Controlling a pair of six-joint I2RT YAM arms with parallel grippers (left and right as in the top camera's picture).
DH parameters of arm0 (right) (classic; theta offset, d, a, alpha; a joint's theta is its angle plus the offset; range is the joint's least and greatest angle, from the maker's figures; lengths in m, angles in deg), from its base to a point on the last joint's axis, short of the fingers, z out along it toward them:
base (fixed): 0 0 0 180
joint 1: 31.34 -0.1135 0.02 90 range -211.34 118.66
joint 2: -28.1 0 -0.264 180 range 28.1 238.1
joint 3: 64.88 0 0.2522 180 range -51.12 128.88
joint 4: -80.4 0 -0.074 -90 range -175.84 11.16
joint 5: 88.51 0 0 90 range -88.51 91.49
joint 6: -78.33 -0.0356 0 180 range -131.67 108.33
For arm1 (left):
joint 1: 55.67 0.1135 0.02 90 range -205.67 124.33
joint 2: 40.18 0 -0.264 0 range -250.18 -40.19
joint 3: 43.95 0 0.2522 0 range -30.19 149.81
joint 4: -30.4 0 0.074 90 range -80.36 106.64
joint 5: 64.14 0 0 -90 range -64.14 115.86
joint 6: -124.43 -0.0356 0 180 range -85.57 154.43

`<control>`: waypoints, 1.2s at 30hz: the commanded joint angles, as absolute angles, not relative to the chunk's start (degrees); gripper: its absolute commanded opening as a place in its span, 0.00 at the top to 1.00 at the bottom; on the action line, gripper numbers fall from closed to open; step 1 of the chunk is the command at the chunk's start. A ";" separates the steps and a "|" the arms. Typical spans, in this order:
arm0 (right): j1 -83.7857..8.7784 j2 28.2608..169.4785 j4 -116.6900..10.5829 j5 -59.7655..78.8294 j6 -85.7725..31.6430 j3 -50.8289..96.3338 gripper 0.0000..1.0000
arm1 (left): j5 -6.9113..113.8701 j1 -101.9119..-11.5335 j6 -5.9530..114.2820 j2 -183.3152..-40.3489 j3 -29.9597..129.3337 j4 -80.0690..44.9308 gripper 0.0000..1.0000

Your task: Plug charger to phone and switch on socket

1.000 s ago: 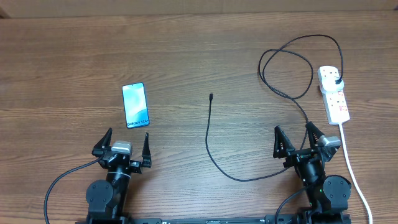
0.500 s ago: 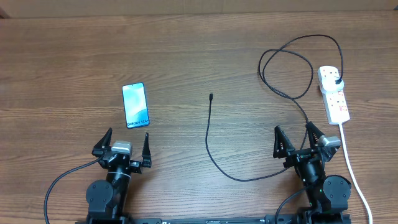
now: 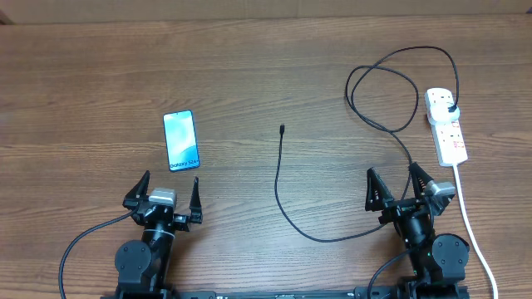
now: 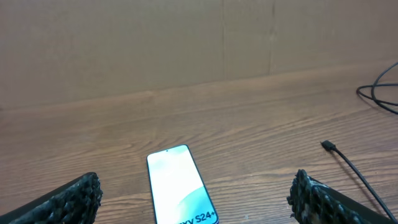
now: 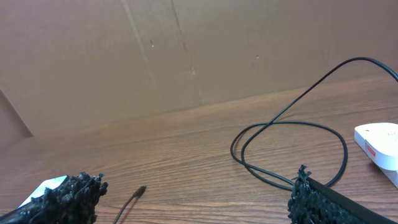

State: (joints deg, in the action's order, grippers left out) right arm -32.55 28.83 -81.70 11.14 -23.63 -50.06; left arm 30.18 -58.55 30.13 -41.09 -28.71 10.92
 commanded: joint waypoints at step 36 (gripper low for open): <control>-32.88 28.26 -81.92 11.16 -23.59 -50.68 0.00 | 36.98 -58.18 36.51 -118.53 64.29 -51.15 0.00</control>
